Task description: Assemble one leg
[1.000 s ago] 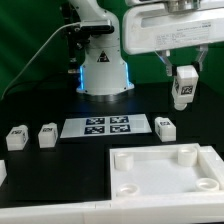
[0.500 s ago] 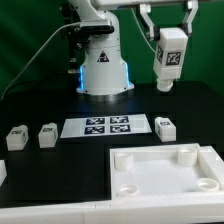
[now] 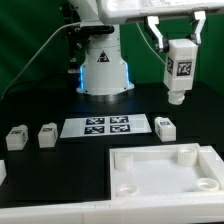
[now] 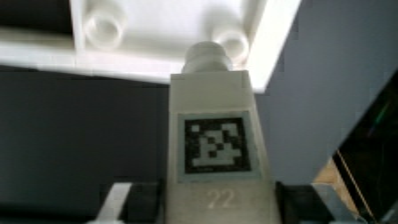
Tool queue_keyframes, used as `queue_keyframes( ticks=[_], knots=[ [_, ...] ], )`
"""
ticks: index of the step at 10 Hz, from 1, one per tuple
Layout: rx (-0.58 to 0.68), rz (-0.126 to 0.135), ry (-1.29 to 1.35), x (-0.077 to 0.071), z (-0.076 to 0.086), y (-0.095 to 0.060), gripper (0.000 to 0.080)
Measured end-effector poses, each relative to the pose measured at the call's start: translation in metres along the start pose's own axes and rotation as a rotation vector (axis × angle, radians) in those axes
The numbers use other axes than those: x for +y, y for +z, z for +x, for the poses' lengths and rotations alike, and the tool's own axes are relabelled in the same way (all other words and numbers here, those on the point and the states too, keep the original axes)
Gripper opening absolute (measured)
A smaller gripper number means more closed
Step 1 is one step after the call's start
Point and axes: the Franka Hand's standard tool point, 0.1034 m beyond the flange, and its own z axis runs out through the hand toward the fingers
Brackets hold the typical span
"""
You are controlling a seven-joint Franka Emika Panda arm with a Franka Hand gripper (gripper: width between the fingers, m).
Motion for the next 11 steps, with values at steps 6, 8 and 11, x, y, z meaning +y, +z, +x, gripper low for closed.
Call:
queue_keyframes(
  ticks=[6,8,11],
  knots=[
    [0.0,0.0,0.0,0.0,0.0,0.0,0.0294],
    [0.0,0.0,0.0,0.0,0.0,0.0,0.0294],
    [0.132,0.004,-0.002,-0.003,0.015,-0.001,0.0294]
  ],
)
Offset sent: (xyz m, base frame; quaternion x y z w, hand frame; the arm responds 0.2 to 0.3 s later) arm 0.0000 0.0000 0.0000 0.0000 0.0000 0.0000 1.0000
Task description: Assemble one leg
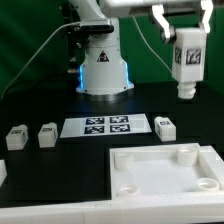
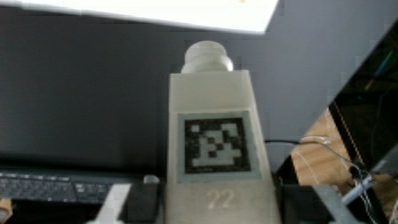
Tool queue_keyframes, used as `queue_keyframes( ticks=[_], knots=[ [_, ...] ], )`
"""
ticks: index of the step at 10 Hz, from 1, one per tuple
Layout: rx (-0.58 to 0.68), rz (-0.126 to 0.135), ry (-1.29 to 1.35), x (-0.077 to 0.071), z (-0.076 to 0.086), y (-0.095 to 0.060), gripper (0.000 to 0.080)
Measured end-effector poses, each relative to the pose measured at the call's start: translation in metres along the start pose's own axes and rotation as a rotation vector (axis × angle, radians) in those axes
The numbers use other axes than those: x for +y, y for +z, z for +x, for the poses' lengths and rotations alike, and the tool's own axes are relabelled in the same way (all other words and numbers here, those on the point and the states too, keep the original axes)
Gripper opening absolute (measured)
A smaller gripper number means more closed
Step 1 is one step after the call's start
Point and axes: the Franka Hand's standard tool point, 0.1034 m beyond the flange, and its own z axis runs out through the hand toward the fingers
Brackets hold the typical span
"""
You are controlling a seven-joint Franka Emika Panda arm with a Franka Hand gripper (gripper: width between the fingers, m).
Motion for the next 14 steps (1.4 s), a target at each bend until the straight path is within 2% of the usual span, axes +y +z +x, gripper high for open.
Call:
queue_keyframes(
  ticks=[9,10,11,12,14],
  knots=[
    [0.0,0.0,0.0,0.0,0.0,0.0,0.0294],
    [0.088,0.001,0.0,-0.001,0.014,-0.005,0.0294],
    [0.091,0.006,0.004,-0.004,0.006,0.004,0.0294],
    [0.076,0.015,-0.001,-0.011,-0.008,0.021,0.0294],
    [0.066,0.02,-0.005,-0.011,-0.017,0.041,0.0294]
  ],
)
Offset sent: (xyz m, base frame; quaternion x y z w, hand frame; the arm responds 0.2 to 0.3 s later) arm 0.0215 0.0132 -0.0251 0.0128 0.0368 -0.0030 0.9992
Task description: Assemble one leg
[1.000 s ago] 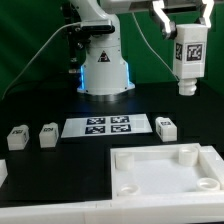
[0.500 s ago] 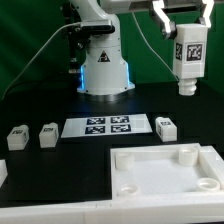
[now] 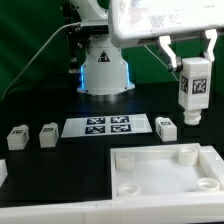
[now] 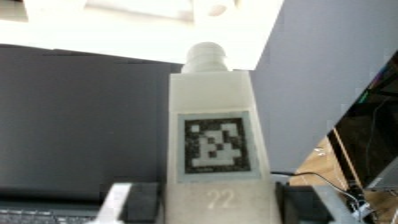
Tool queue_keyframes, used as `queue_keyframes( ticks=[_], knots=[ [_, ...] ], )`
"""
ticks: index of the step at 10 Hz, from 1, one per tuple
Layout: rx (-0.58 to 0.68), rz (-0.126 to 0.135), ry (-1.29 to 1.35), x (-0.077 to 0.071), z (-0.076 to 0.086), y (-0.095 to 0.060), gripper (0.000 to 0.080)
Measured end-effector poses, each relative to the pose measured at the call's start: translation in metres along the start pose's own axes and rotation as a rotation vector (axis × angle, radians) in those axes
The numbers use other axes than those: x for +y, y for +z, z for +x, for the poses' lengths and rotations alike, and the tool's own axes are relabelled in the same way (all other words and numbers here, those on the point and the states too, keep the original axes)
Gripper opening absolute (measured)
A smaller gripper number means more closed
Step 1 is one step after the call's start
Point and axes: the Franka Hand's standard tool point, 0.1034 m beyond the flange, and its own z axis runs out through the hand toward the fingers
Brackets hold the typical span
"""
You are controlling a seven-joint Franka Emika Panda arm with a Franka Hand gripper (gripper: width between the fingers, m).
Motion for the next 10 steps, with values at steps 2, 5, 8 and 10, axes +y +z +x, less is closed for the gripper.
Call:
queue_keyframes(
  ticks=[2,5,8,10],
  knots=[
    [-0.004,0.003,0.003,0.0,-0.006,0.011,0.0294],
    [0.01,0.007,0.002,-0.001,-0.008,0.027,0.0294],
    [0.012,0.013,0.007,-0.004,-0.009,0.048,0.0294],
    [0.014,0.012,0.009,-0.001,-0.005,0.056,0.0294]
  ],
)
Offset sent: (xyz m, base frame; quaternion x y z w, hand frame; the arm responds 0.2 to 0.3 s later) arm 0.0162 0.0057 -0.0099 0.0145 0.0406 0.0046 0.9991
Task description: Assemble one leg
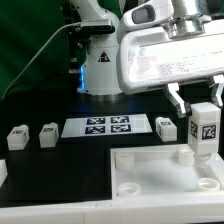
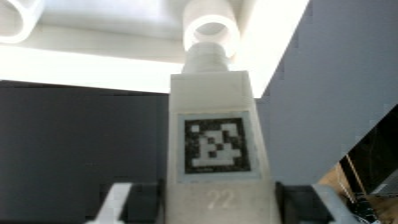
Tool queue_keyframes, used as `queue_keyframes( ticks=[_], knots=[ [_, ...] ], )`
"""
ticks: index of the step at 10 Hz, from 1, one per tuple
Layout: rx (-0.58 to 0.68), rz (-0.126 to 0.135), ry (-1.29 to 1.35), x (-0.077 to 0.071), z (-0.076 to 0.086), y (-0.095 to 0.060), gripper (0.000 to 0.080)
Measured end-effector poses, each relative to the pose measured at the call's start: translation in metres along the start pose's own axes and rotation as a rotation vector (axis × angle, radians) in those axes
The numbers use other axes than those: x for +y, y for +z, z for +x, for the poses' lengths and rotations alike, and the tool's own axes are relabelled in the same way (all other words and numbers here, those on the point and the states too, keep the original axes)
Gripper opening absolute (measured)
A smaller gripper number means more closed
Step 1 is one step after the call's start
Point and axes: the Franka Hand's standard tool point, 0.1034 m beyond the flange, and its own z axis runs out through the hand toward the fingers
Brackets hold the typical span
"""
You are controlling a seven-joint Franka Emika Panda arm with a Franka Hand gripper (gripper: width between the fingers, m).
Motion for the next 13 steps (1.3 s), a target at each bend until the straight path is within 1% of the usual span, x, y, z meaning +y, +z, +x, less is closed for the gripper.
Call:
queue_keyframes(
  ticks=[2,3,6,9,13],
  knots=[
    [0.003,0.001,0.003,0.001,0.004,0.008,0.0294],
    [0.0,0.002,0.004,0.001,0.004,0.012,0.0294],
    [-0.022,0.006,0.002,-0.002,-0.008,0.022,0.0294],
    [-0.022,0.012,-0.004,-0.008,-0.013,0.028,0.0294],
    [-0.034,0.012,-0.003,-0.007,-0.021,0.034,0.0294]
  ],
)
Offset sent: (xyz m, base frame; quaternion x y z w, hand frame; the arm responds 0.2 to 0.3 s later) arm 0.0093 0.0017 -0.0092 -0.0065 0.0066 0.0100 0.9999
